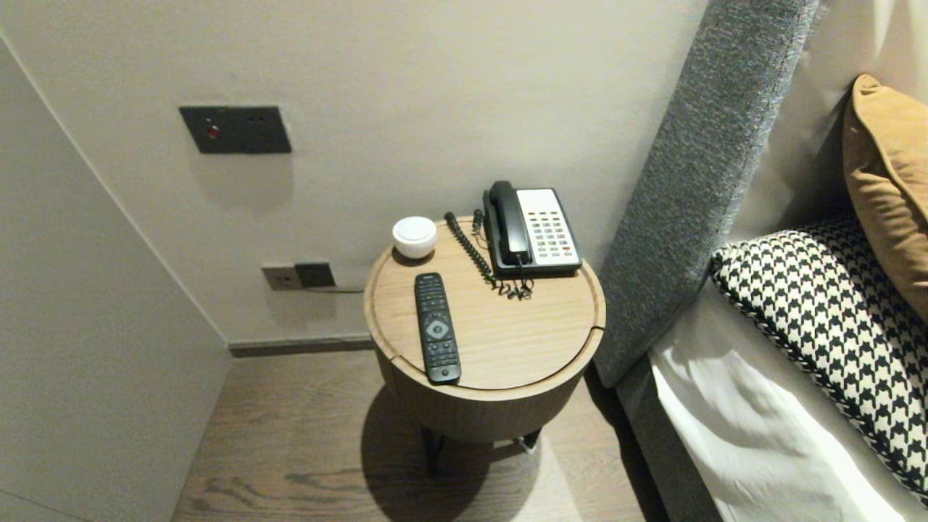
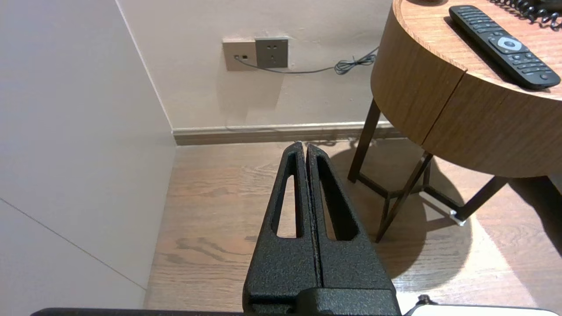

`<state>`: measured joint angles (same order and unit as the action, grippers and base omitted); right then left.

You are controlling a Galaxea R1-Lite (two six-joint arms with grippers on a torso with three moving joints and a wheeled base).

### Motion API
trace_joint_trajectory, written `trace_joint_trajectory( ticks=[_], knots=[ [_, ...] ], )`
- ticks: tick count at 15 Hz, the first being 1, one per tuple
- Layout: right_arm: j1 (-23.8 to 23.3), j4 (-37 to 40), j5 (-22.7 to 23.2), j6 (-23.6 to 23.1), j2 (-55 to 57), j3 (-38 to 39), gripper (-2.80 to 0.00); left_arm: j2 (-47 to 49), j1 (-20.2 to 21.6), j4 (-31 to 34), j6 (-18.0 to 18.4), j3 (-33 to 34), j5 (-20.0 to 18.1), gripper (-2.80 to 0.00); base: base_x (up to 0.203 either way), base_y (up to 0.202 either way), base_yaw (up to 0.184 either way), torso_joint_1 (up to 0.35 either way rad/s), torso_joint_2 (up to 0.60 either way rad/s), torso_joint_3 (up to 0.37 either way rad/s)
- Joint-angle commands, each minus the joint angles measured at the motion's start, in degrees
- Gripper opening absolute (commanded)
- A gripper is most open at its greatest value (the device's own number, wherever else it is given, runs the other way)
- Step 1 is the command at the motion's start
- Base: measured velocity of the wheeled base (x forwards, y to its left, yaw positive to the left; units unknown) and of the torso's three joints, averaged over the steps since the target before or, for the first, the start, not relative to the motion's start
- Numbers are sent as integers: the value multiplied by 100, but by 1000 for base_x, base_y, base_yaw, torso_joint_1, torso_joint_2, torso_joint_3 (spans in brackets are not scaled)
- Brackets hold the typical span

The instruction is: Open the nightstand drawer

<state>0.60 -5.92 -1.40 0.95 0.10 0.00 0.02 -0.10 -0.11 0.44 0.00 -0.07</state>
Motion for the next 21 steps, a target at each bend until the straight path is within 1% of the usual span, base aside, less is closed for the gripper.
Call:
trace_joint_trajectory(
  ticks=[1,6,8,10,13,15,18,21],
  knots=[
    [-4,-5,0,1,8,229,-280,6,1,-7,9,0,7,-280,0,0,0,0,0,0],
    [-7,-5,0,1,8,229,-280,-2,1,45,26,-26,16,-280,0,0,0,0,0,0],
    [-7,-5,4,-8,8,229,-280,-2,1,72,103,-53,8,-280,0,0,0,0,0,0],
    [-7,-5,8,-8,8,229,-280,43,1,120,181,-280,-41,-280,0,0,0,0,0,0],
    [2,-5,8,-8,8,229,-280,659,1,612,159,-1387,-183,-280,0,0,0,0,0,0],
    [0,1,8,-8,8,229,-280,1450,-36,792,157,-2179,-221,-280,0,0,0,0,0,0],
    [-7,-5,8,-7,8,229,-280,2644,-67,896,140,-3223,-237,-280,0,0,0,0,0,0],
    [-3,-5,8,-8,8,229,-280,3700,-76,978,111,-3822,-312,-280,0,0,0,0,0,0]
  ],
)
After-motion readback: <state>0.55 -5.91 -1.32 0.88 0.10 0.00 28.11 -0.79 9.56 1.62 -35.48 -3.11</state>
